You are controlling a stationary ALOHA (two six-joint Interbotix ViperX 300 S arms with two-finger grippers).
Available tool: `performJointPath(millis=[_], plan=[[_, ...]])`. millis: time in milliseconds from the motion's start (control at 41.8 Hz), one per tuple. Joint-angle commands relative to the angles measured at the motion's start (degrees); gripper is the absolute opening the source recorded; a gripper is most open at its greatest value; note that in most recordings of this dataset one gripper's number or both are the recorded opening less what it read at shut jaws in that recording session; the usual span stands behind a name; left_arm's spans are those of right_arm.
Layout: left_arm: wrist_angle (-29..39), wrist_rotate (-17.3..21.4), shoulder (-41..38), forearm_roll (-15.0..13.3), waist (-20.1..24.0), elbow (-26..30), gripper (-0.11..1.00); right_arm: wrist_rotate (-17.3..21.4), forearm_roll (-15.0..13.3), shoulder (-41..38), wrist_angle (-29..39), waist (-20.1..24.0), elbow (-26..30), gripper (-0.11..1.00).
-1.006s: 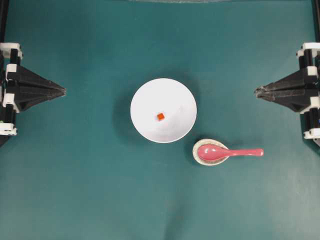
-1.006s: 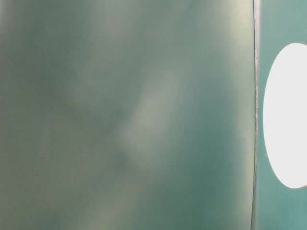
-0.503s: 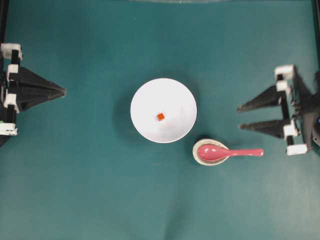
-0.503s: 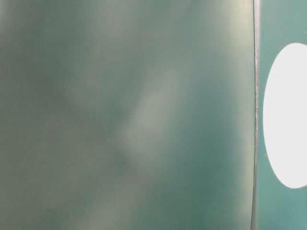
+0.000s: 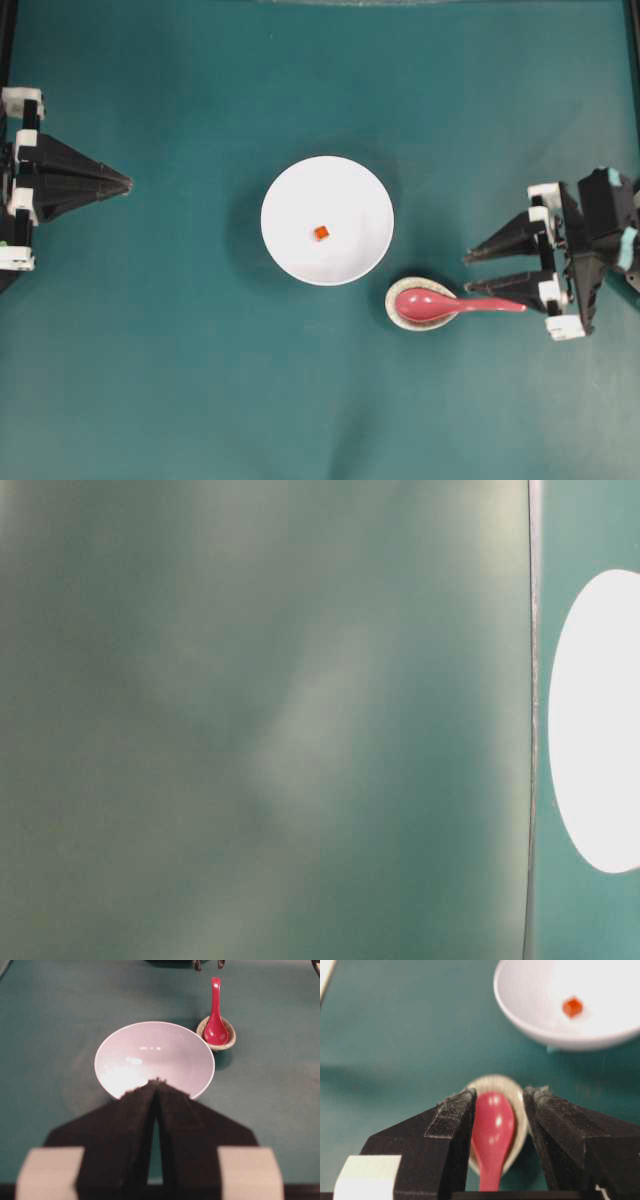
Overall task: Grip the spoon and scoop the red block from the bowl with right arm.
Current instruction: 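Move the right gripper left toward the pink spoon handle, then close the right gripper on the pink spoon handle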
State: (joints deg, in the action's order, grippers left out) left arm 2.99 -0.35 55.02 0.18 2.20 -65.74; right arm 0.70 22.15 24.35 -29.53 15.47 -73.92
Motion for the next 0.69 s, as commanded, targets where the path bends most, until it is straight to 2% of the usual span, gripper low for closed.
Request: performJointPath(millis=[0,144,263,479,671], plan=[[0.35,0.09,-0.35,0.09,0.18,1.49,0.0,-0.09,1.49,-2.64,-0.88,2.29,0.62,0.52],[0.53,0.09,-0.35,0.18,0.18,1.49,0.0,-0.09,3.34,-7.21,-1.58,4.92,1.05,0.52],[0.62,0.09,-0.44,0.09,0.18,1.41,0.0,-0.18,4.57,-10.9,-4.83,6.33,0.7,0.52],[0.79,0.0,-0.35,0.09,0.18,1.41,0.0,-0.44,4.66,-15.29,-10.11,7.82,0.09,0.52],[1.14,0.0,-0.35,0.18,0.18,1.41,0.0,-0.53,4.75,-17.58,-10.63,10.63,-0.44,0.52]])
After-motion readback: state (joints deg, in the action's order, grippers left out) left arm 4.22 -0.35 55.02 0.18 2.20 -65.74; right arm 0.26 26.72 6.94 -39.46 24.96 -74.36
